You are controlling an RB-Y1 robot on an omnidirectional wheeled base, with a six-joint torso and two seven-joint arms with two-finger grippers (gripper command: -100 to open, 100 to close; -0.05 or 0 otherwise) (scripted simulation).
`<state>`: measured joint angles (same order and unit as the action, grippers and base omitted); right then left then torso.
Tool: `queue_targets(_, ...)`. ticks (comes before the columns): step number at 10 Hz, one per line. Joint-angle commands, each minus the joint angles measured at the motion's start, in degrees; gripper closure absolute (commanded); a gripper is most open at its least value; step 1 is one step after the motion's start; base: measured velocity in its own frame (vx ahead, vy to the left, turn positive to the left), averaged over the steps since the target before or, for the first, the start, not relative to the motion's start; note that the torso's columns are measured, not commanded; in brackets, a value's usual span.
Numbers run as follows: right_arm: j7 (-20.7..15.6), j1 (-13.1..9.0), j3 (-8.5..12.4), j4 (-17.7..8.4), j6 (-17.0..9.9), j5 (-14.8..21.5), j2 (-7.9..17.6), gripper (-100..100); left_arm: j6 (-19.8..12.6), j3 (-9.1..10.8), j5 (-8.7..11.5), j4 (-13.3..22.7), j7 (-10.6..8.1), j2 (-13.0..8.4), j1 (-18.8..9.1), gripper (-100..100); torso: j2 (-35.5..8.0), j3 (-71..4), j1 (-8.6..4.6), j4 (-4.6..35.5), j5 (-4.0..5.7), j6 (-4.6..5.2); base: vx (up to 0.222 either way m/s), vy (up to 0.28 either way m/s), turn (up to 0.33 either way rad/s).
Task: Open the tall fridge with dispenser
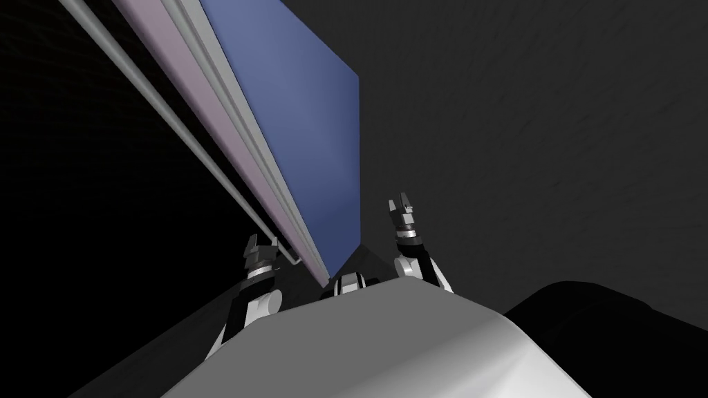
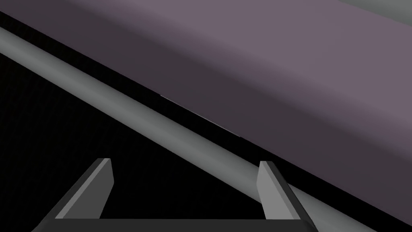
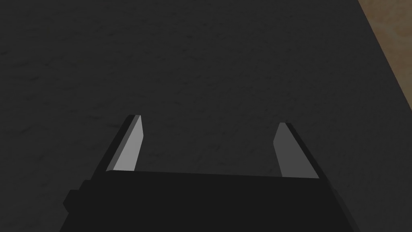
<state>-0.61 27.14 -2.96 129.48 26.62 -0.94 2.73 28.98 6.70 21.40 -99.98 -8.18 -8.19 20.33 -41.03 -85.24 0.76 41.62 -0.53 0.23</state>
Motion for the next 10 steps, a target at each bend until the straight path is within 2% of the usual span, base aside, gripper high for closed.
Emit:
queue_targets(1,0.0,0.0,0.0,0.0,0.0,0.0,0.0,0,-0.47,0.19,0.49,2.86,-0.59,-0.56,0.1,-100,0.05,-0.02,0.05,-0.02,-0.02,0.0,0.017,-0.024,0.023)
queue_targets(5,0.0,0.0,0.0,0.0,0.0,0.0,0.0,0,0.6,0.47,1.35,6.77,-1.77,0.22,0.01,-100,-0.68,0.41,-0.48,0.39,0.31,-0.05,0.035,-0.022,0.031)
queue_targets(10,0.0,0.0,0.0,0.0,0.0,0.0,0.0,0,1.58,0.73,2.14,10.27,-2.83,-0.47,-0.07,-100,-0.41,0.27,-0.01,-0.06,-0.13,-0.24,0.022,-0.019,0.016)
